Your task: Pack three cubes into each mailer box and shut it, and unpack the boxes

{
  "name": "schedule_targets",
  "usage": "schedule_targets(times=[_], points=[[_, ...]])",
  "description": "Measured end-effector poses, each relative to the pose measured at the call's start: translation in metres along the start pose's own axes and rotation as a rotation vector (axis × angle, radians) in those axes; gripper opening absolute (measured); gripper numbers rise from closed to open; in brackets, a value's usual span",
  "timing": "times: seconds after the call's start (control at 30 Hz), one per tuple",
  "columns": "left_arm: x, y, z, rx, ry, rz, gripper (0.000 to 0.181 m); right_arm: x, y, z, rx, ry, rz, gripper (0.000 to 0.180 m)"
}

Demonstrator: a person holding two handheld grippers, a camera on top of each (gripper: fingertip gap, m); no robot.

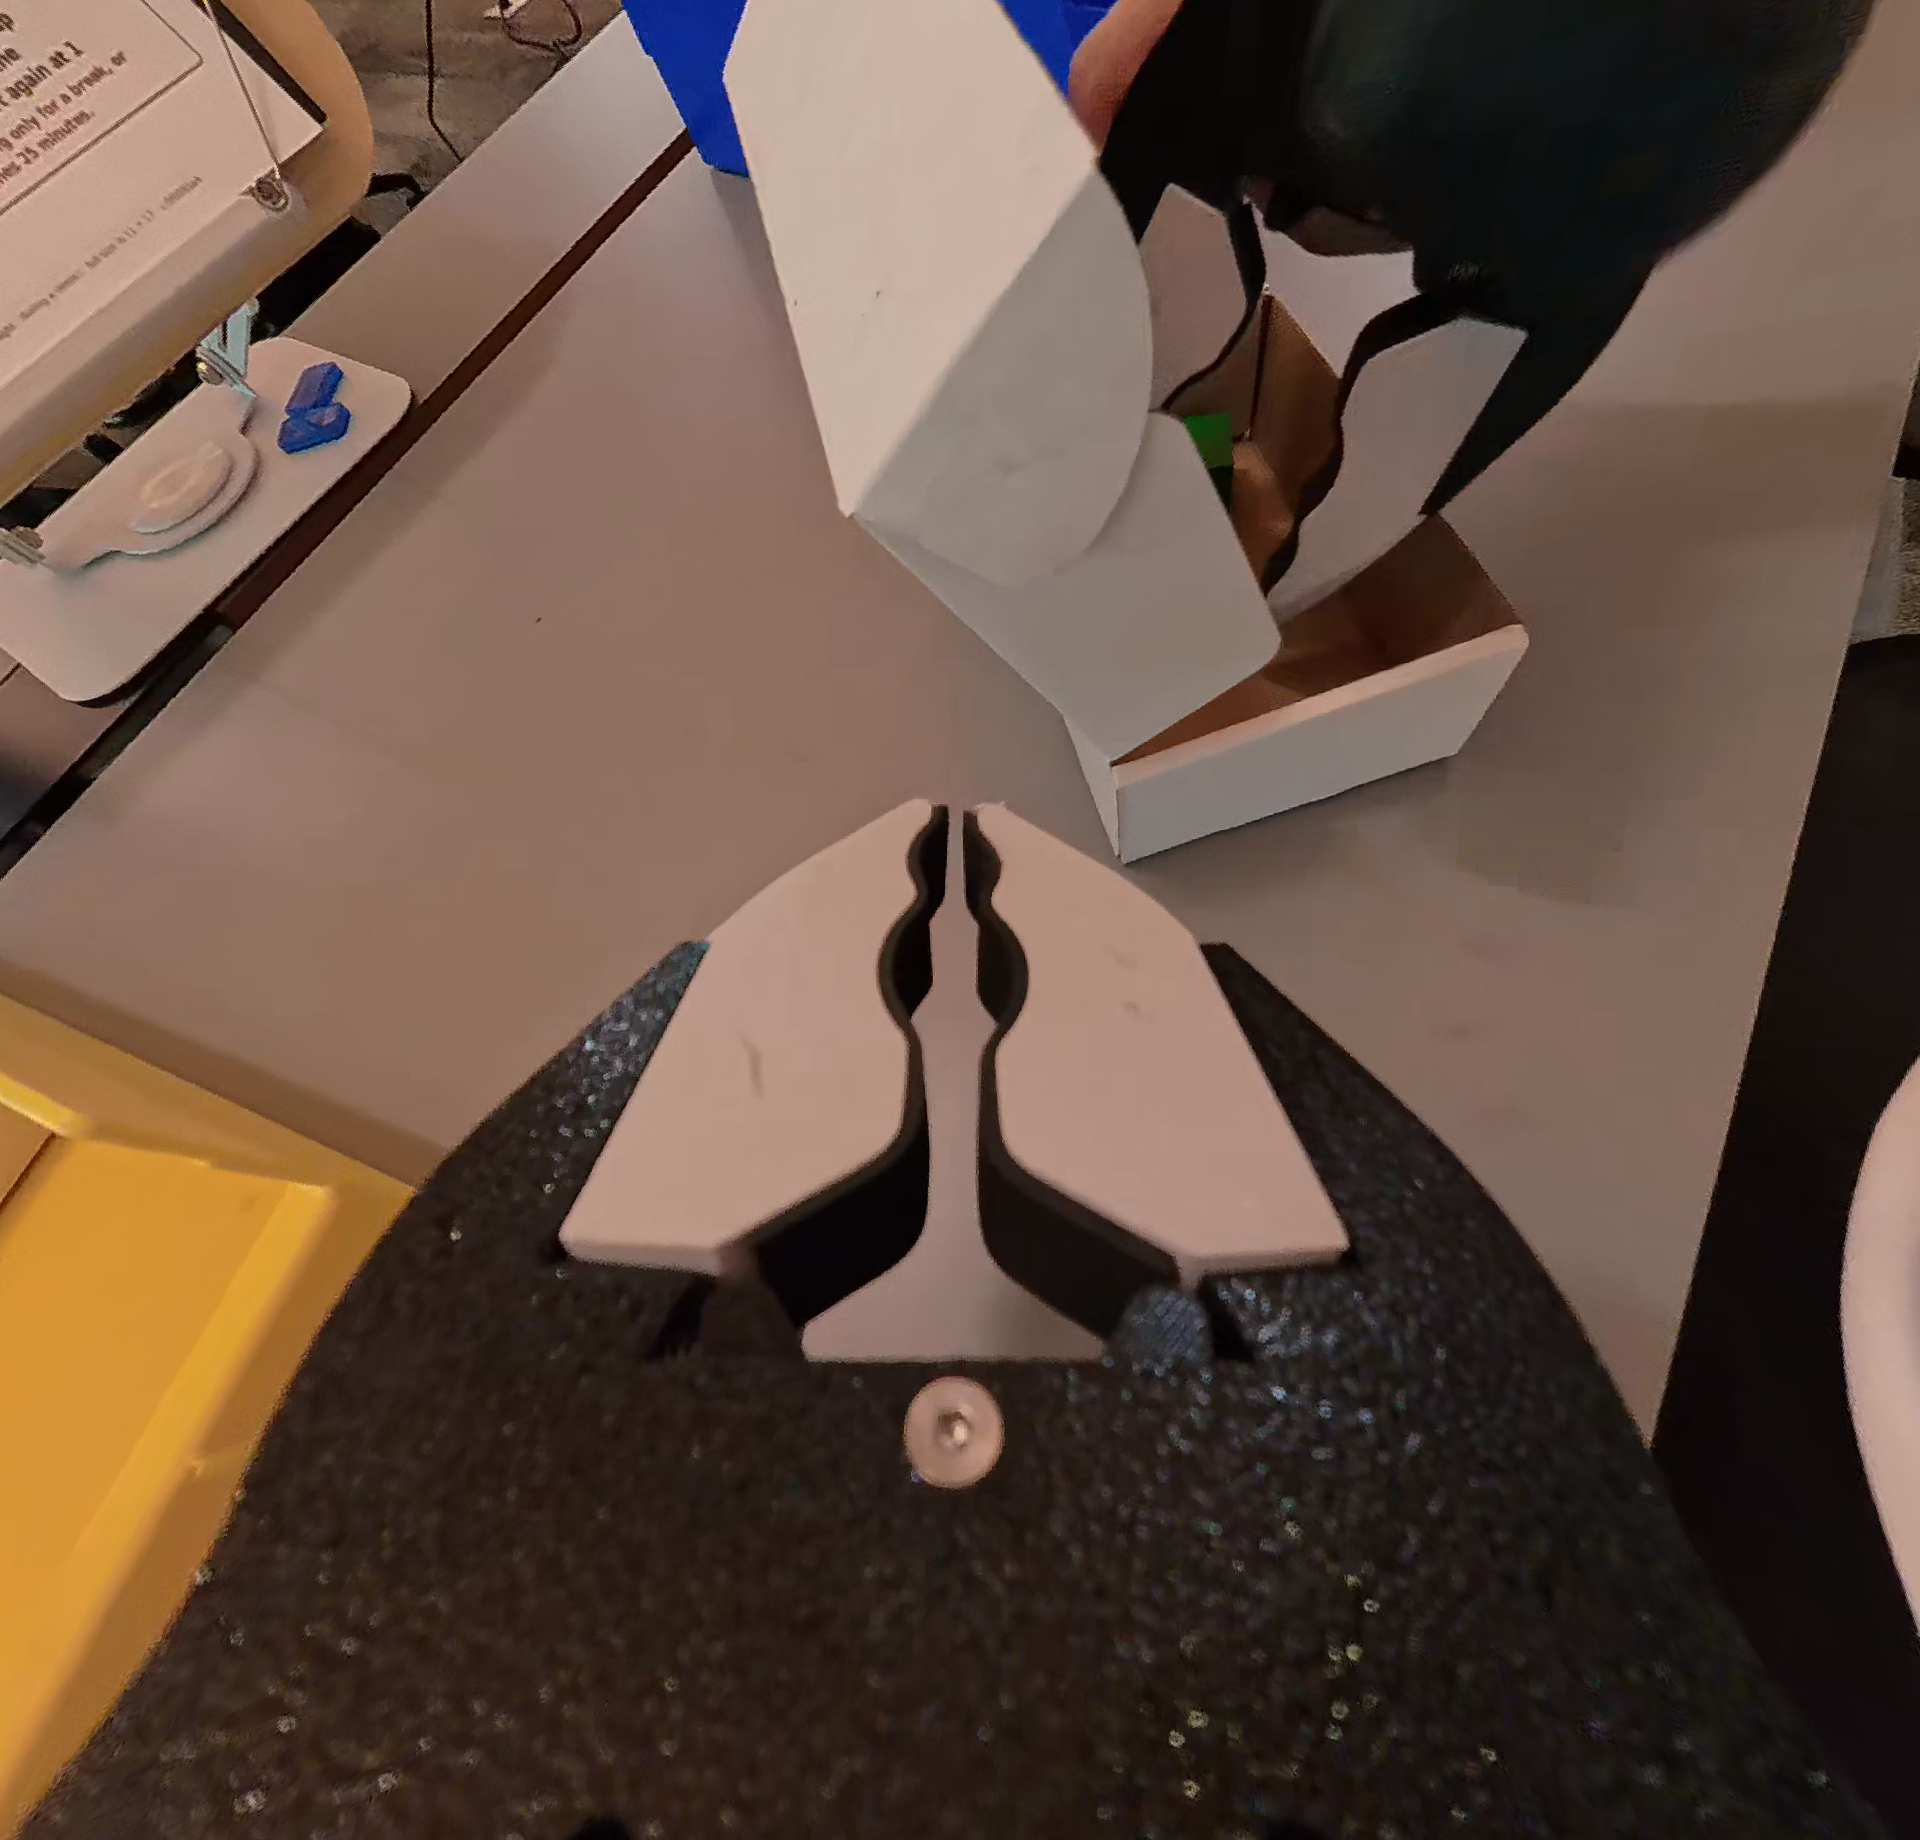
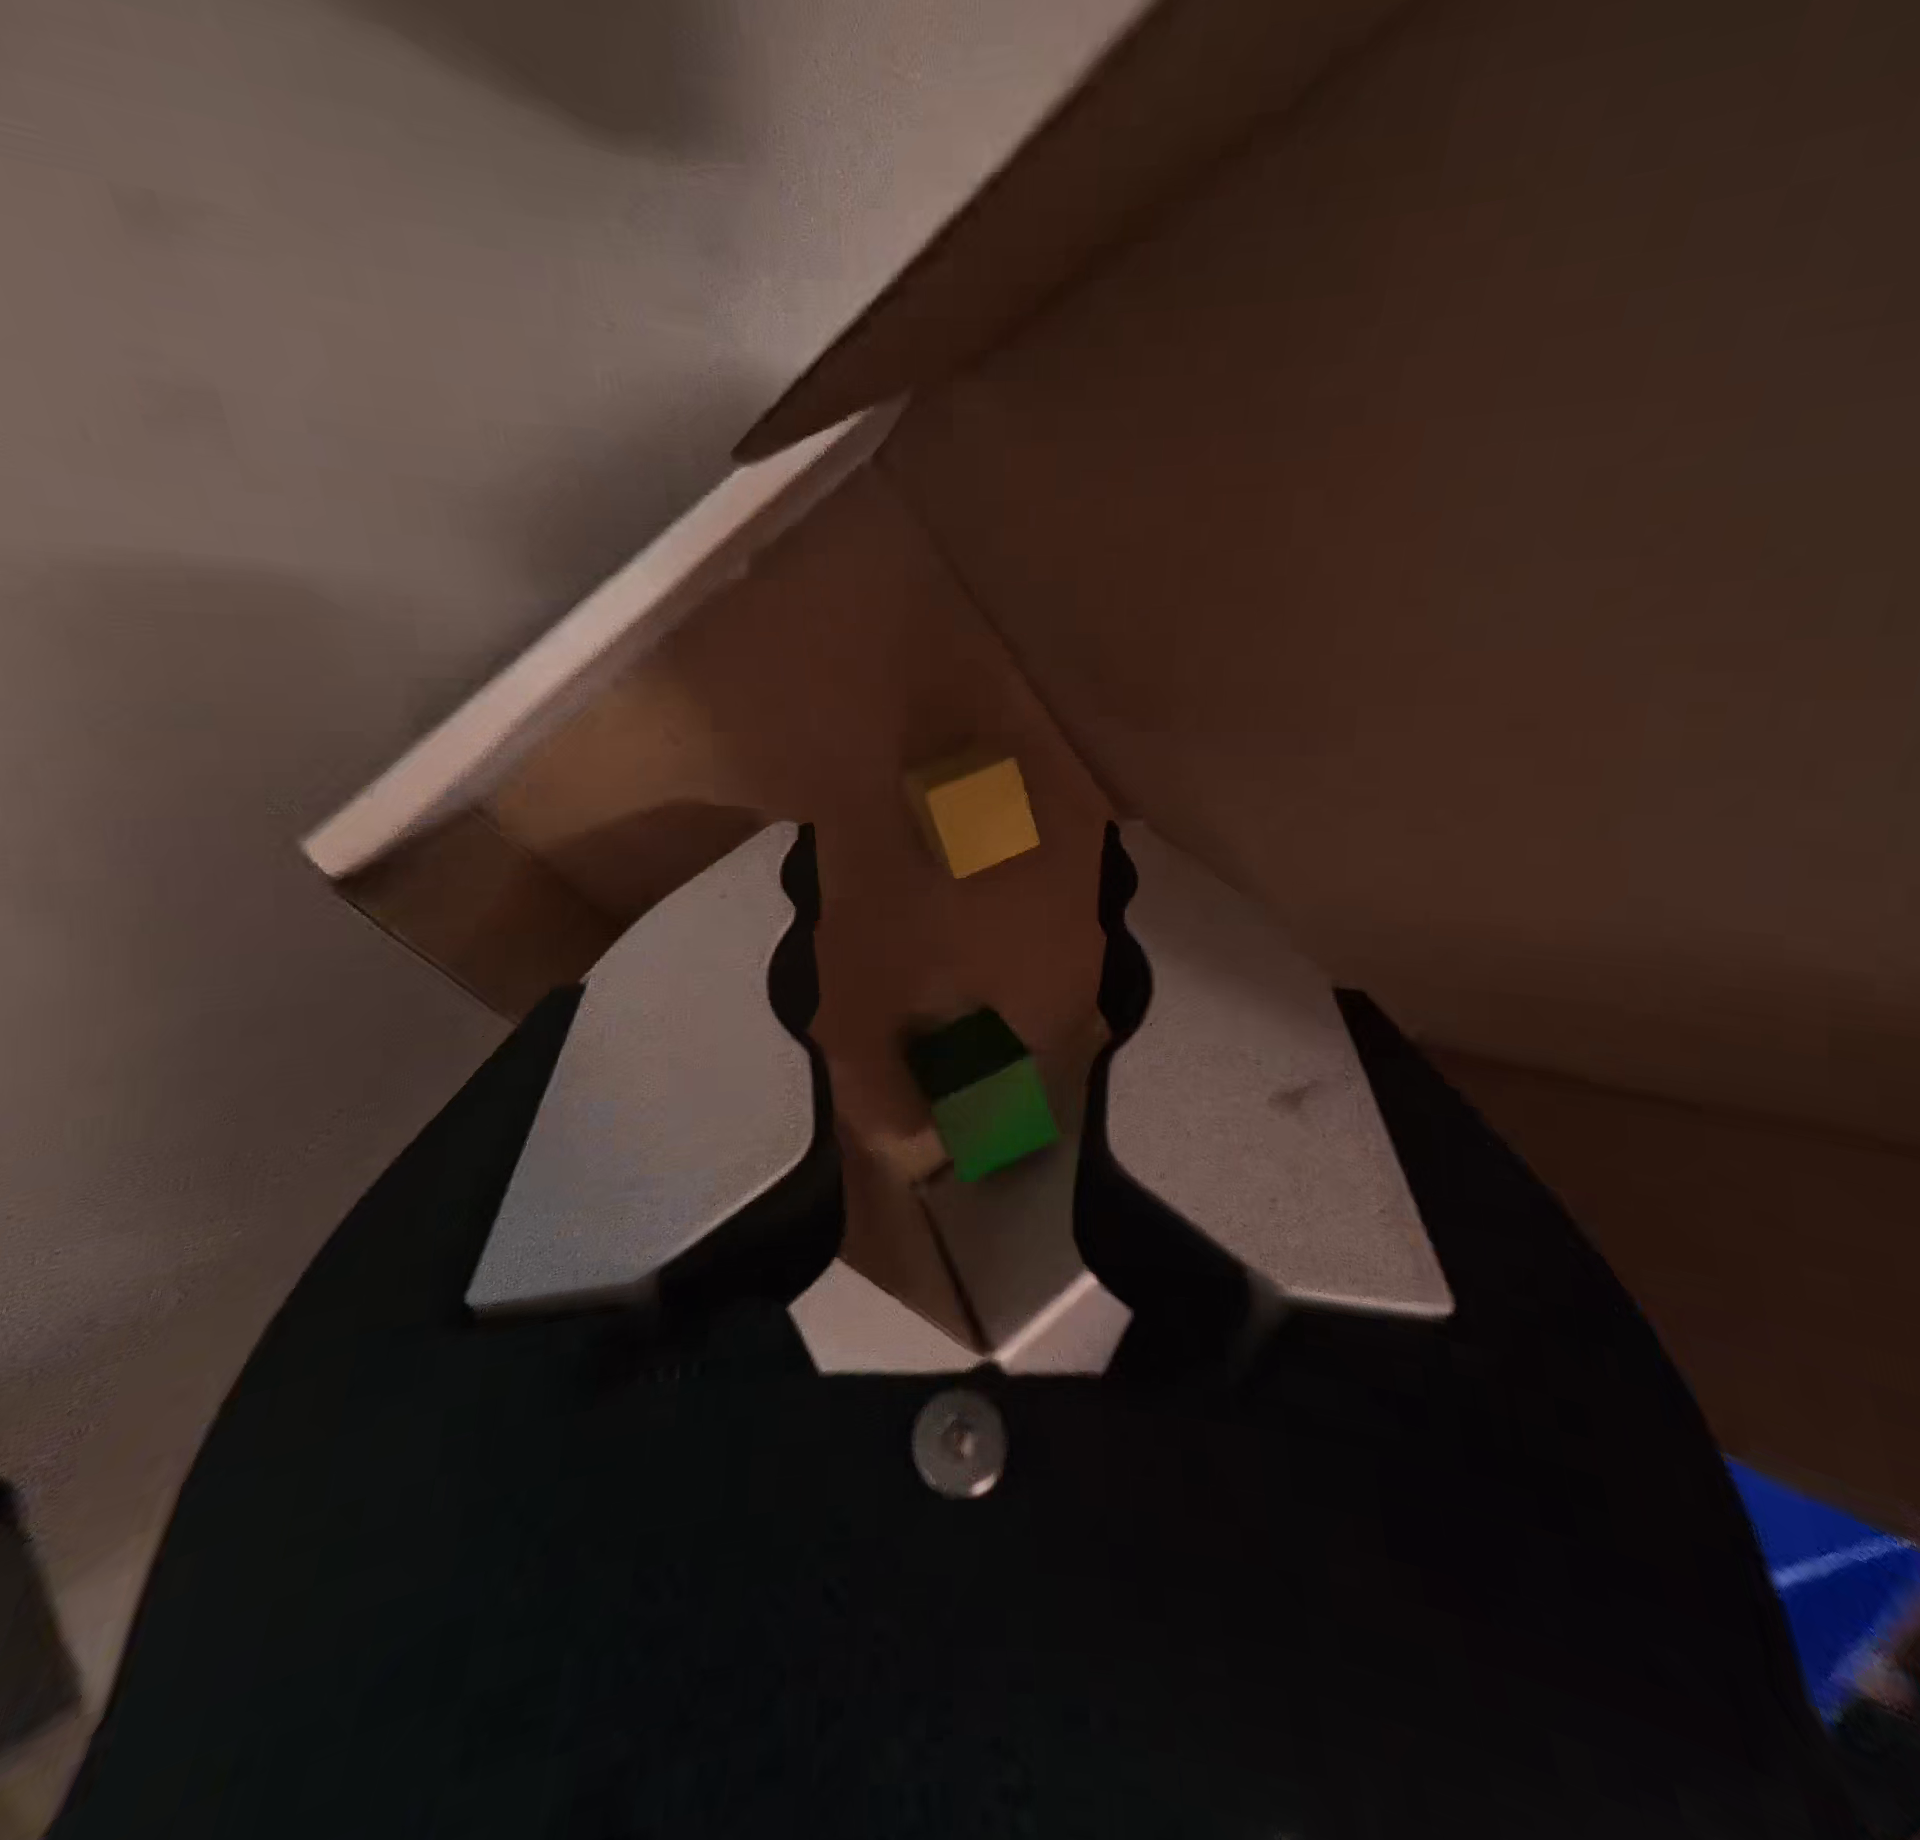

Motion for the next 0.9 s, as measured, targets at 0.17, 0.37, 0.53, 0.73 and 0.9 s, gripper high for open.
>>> schedule_targets(times=[0.17,0.37,0.53,0.73,0.9], points=[[-0.003,0.001,0.003,0.003,-0.006,0.008,0.002,0.008,0.012,-0.003,0.050,-0.126,-0.042,0.047],[-0.005,-0.001,0.006,0.008,-0.011,0.008,0.003,-0.007,0.024,-0.005,0.111,-0.183,0.050,0.037],[-0.007,-0.001,0.008,0.011,-0.016,0.015,0.004,-0.009,0.029,0.002,0.165,-0.199,0.046,0.024],[-0.006,-0.002,0.007,0.014,-0.010,0.015,0.004,-0.014,0.001,0.008,0.155,-0.218,0.104,0.023],[-0.005,-0.006,0.010,0.025,-0.013,0.004,0.004,-0.056,-0.076,0.003,0.116,0.048,0.107,0.022]])
Point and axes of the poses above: each gripper's, where its closed fingertips meet, y out along the fingers, x out of its top, z = x × y across the jaws, the point moved 1 cm from there along -y, back along the fingers, and after that the axes turned 7 degrees about -y, right-handed, at the moved point
